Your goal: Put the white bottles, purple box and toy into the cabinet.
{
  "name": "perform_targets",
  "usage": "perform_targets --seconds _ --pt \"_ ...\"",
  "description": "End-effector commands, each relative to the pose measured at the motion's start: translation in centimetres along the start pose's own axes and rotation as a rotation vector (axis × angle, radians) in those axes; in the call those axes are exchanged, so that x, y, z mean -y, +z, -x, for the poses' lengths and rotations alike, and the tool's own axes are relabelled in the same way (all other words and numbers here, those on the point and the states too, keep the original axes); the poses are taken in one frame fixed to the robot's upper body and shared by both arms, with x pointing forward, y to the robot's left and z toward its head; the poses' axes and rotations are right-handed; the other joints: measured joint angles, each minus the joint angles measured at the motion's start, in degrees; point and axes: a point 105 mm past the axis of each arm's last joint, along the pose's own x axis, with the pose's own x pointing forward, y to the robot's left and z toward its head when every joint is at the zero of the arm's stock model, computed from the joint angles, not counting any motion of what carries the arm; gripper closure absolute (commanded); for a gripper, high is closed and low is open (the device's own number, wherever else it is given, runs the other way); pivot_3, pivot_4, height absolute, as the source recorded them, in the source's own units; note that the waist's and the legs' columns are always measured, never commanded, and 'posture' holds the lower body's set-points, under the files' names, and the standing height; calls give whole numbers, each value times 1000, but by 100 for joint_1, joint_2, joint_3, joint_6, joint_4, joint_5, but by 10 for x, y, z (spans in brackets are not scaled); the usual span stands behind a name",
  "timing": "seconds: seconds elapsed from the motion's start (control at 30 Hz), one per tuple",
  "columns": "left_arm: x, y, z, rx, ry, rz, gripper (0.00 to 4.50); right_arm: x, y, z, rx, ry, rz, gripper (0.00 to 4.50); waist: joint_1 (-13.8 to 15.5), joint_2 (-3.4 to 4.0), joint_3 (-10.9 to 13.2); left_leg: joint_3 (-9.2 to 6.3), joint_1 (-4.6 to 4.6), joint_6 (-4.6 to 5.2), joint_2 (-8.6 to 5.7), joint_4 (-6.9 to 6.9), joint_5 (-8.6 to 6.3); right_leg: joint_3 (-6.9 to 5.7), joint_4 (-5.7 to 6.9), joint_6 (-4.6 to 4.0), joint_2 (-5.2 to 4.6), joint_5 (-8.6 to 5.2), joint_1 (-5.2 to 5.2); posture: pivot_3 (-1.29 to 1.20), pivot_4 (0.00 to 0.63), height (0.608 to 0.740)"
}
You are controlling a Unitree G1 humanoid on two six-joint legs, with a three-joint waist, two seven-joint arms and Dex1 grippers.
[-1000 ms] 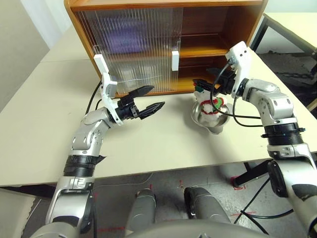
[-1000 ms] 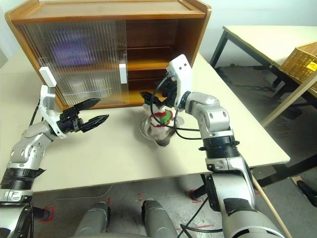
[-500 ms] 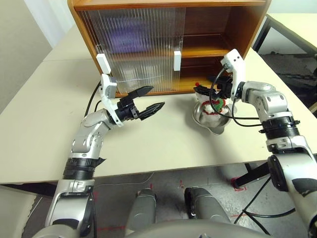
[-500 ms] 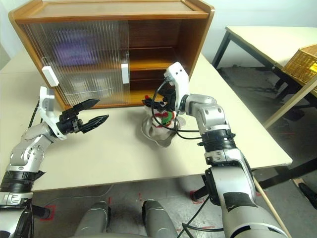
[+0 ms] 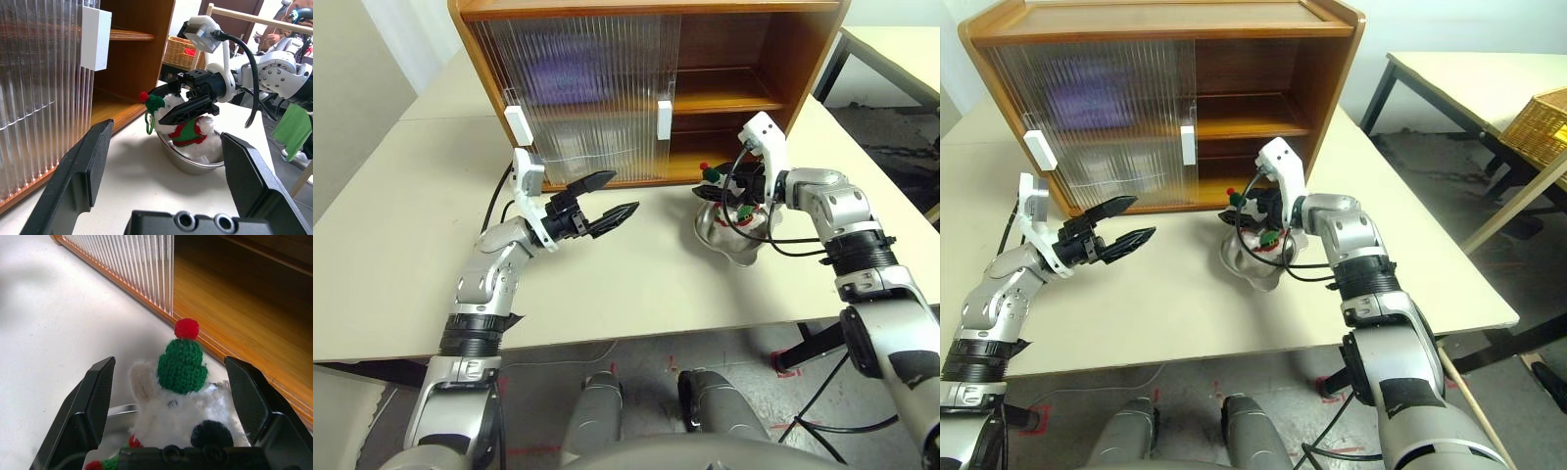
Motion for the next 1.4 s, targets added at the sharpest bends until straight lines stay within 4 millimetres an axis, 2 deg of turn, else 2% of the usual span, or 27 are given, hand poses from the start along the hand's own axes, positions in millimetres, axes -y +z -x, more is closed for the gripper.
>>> perform_targets --seconds 0.03,0.1,0.2,0.47,0.53,0.6,0.73,0.93,1.17,1.4 --pt "2 1 0 5 0 -17 0 0 0 -1 -21 15 23 35 8 0 0 0 0 -1 0 0 0 0 0 0 0 0 0 80 79 740" --pt "2 1 0 7 0 -18 0 -1 0 -1 -25 20 23 35 18 0 0 0 0 -2 0 0 0 0 0 0 0 0 0 81 78 740" --pt "3 1 0 8 0 -18 0 -1 0 -2 -27 24 22 666 27 0 0 0 0 -4 0 0 1 0 0 0 0 0 0 84 76 740" --pt "3 0 0 11 -2 -18 0 -1 1 -2 -23 26 31 3590 38 0 0 1 0 -7 0 1 3 -1 1 -3 0 2 0 82 69 740" --pt "3 0 0 12 -4 -18 0 0 2 -1 -20 24 33 4159 41 0 0 1 0 -8 0 1 4 -2 1 -4 0 3 1 82 69 740" --pt "3 -1 0 10 -6 -17 0 0 5 -1 -11 20 34 4469 42 0 0 1 1 -8 0 1 4 -2 1 -6 0 4 1 73 64 740" --pt "2 -1 0 9 -9 -18 0 -1 12 1 13 14 38 4494 41 0 -1 2 1 -7 0 2 5 -4 2 -8 1 5 1 65 61 740" --pt "1 0 -3 8 -20 -19 0 0 39 11 111 -33 27 4500 31 0 -2 3 2 -5 0 5 9 -6 4 -11 2 7 2 45 59 740" --pt "2 -2 -6 4 -35 -14 0 4 69 34 195 -104 35 4500 4 0 -2 3 5 -3 -2 11 10 -9 5 -13 3 9 8 22 60 740" --pt "0 -1 -9 2 -46 -14 0 22 114 60 305 -207 79 4500 -25 3 -4 3 8 0 -2 12 12 -9 8 -13 3 12 8 10 57 740"
